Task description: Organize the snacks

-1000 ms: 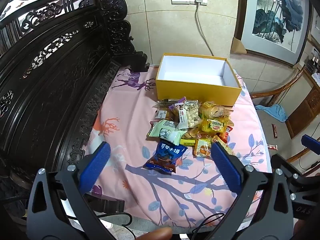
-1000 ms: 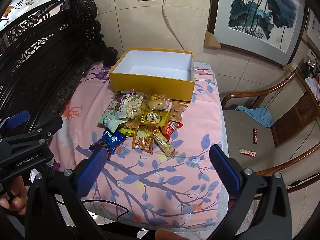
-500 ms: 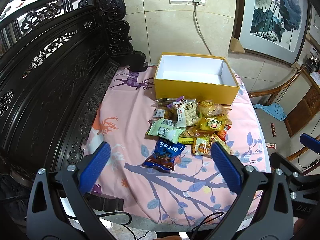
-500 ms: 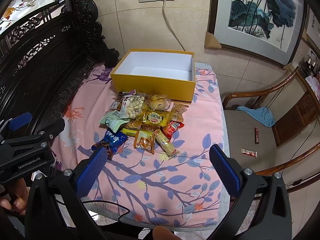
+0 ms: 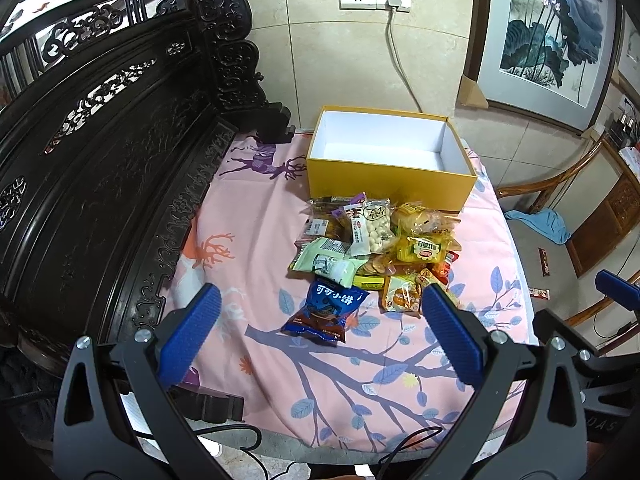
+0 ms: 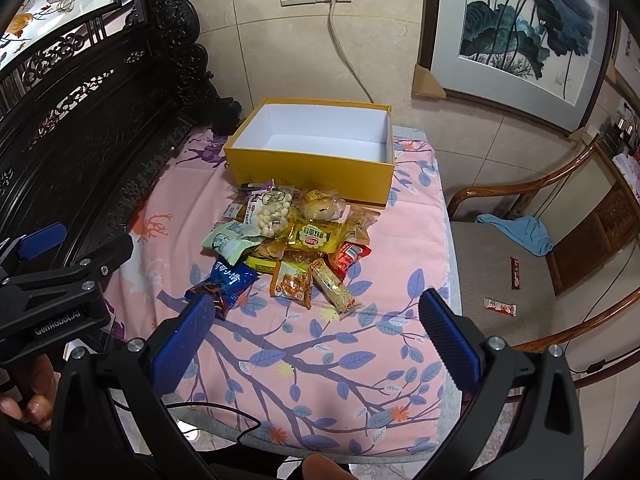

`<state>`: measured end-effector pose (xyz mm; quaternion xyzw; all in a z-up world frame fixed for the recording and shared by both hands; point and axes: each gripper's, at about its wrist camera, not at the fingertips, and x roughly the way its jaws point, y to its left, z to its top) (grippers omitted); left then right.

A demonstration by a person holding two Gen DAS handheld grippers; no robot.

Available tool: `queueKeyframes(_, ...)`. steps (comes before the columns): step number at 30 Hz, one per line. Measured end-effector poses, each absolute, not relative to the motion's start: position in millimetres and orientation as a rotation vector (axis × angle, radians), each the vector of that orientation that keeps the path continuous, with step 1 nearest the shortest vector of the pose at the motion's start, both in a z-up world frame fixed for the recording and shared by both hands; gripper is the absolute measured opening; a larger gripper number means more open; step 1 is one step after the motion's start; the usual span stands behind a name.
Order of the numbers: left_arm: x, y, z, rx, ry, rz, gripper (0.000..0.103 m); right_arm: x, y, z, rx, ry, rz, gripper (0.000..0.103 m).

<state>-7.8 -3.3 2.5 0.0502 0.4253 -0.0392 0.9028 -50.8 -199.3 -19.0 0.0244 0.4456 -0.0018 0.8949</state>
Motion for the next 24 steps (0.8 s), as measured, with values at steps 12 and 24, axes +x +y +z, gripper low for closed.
queueKeyframes(12,-6.3,-1.7,-0.4,0.103,0.885,-0.077,0.101,-47.6,-198.3,-18.9,0.035,0.921,-0.002,0.102)
queueKeyframes(24,-6.1,-0.4,-2.8,0.106,0.885,-0.073,0.101,-48.1,-198.4,-19.7,0.035,0.92,-0.002,0.102)
